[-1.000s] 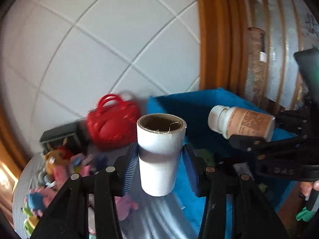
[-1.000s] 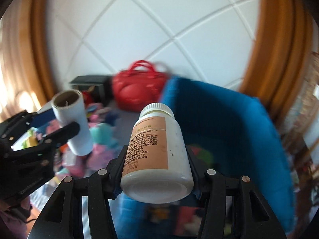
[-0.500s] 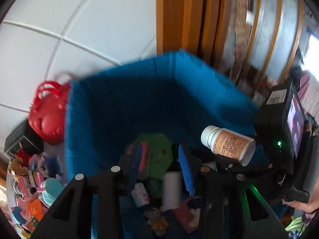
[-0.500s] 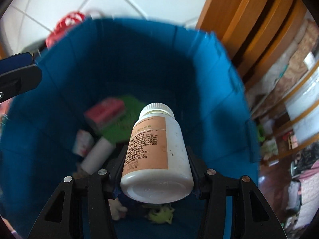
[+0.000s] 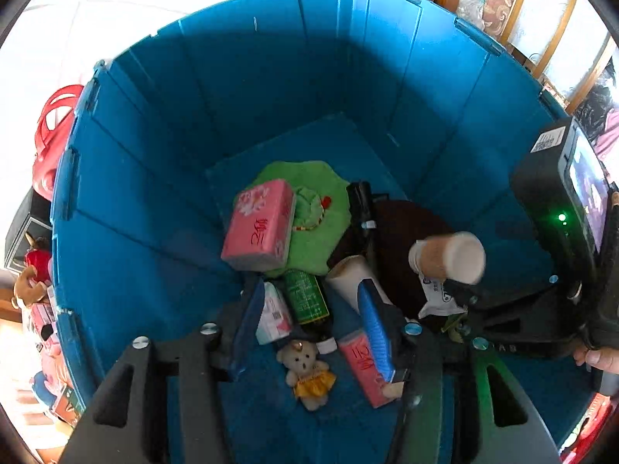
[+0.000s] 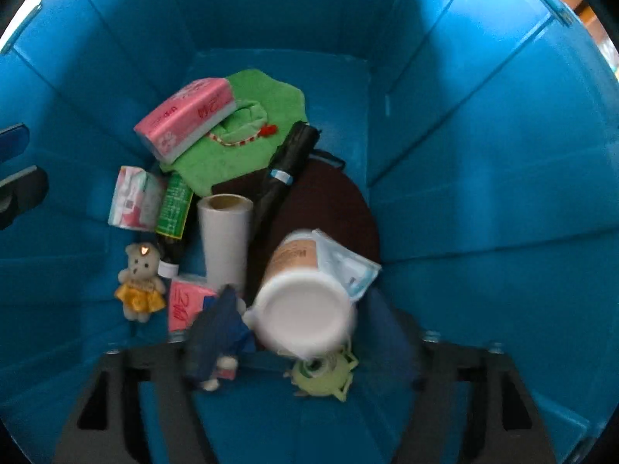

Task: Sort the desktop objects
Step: 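Carry paper roll and pill bottle over the crate and open both tools, then withdraw both open tools from the crate back toward the bed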

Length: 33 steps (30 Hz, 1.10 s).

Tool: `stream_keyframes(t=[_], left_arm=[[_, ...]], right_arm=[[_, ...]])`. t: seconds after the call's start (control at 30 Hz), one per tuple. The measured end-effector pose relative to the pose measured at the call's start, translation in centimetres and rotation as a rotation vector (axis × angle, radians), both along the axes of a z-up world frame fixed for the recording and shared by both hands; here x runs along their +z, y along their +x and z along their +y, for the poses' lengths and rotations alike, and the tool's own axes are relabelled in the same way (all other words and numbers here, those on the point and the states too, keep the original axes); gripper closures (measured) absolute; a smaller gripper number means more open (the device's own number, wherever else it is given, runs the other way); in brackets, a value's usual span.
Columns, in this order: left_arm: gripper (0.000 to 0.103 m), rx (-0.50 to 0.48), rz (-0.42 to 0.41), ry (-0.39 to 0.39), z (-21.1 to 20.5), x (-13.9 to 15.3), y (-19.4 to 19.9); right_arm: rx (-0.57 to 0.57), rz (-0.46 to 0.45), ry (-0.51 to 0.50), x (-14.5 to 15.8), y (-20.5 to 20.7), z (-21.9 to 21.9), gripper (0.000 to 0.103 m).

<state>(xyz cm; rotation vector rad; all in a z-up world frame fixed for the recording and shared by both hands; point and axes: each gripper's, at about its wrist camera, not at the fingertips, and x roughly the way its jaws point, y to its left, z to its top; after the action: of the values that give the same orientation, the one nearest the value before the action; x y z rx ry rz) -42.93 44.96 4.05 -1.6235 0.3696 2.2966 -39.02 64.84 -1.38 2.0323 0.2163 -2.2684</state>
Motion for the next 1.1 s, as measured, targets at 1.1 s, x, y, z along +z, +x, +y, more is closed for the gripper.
stream_keyframes(t=[1.1], left_arm=[[0.053,0.081,0.211,0.107,-7.2,8.2,10.3]], right_arm=[[0.175,0.334,0.011,12.8,9.9,-7.3,0.000]])
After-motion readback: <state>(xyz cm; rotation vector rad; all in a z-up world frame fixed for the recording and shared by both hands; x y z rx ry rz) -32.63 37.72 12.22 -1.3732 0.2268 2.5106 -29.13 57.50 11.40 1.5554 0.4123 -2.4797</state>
